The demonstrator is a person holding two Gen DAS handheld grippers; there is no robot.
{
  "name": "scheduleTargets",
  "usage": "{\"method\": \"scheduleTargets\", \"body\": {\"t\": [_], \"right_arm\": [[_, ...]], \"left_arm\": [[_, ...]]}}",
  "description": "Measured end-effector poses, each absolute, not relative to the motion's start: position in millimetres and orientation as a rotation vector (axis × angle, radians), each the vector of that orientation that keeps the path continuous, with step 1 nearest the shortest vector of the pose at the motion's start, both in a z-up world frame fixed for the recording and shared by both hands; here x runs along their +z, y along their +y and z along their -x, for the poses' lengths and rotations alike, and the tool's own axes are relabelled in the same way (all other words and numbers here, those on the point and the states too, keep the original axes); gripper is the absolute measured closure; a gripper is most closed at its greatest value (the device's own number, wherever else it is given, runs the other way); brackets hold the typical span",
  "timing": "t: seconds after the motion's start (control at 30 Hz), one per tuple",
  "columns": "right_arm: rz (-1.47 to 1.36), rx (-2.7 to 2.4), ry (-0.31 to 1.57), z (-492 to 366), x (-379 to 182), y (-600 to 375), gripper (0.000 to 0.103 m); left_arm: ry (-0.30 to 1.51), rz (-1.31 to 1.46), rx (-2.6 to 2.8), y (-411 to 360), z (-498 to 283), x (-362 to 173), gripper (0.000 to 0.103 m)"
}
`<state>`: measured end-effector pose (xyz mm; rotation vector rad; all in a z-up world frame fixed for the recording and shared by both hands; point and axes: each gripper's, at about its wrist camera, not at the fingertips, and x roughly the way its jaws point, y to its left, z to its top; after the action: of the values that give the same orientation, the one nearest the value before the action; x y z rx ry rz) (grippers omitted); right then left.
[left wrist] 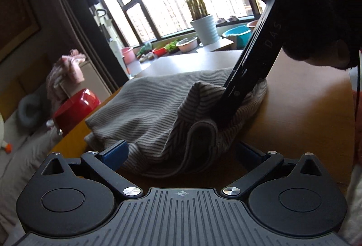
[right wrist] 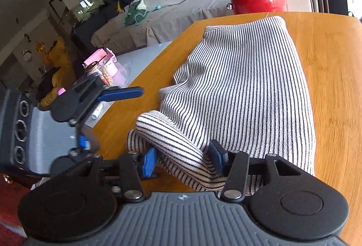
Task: Fold clothes
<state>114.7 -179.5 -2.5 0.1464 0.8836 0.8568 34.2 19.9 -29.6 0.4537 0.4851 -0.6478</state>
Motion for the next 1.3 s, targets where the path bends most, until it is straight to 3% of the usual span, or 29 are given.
{"method": "scheduleTargets", "body": {"t": [0.13, 0.2, 0.23, 0.3, 0.33, 0.4, 0.57, 0.77, 0.97, 1.3], "right_arm": [[-0.096, 0.846, 0.857, -111, 8, -182, 0.055], [-0.028, 0.817, 0.795, -102, 23, -188, 0.052], [0.013, 0.791, 0.742, -96, 33, -195, 0.048], [0.111, 0.716, 0.621, -83, 51, -212, 0.029], [0.176, 0.67, 0.586, -78, 53, -219, 0.027], [0.304, 0.586, 0.554, -71, 49, -231, 0.026], [0.492, 0.471, 0.486, -63, 24, -240, 0.026], [0.554, 0.526, 0.373, -71, -6, -207, 0.026], [0.579, 0.716, 0.342, -63, 4, -170, 0.067], [0.163, 0.883, 0.468, -35, 84, -221, 0.072]], "left_arm": [[0.485, -0.501, -0.703, 1, -49, -39, 0.003], [0.484, -0.525, -0.731, -9, -56, -44, 0.033], [0.484, -0.537, -0.744, -13, -60, -47, 0.037], [0.535, -0.424, -0.759, -6, -73, -44, 0.04], [0.567, -0.341, -0.767, 2, -80, -42, 0.041], [0.643, -0.127, -0.782, 25, -98, -38, 0.047], [0.786, 0.308, -0.779, 78, -138, -41, 0.049], [0.825, 0.416, -0.783, 92, -156, -50, 0.049], [0.821, 0.377, -0.744, 93, -143, -42, 0.049], [0.925, 0.52, -0.925, 102, -94, -17, 0.05]]}}
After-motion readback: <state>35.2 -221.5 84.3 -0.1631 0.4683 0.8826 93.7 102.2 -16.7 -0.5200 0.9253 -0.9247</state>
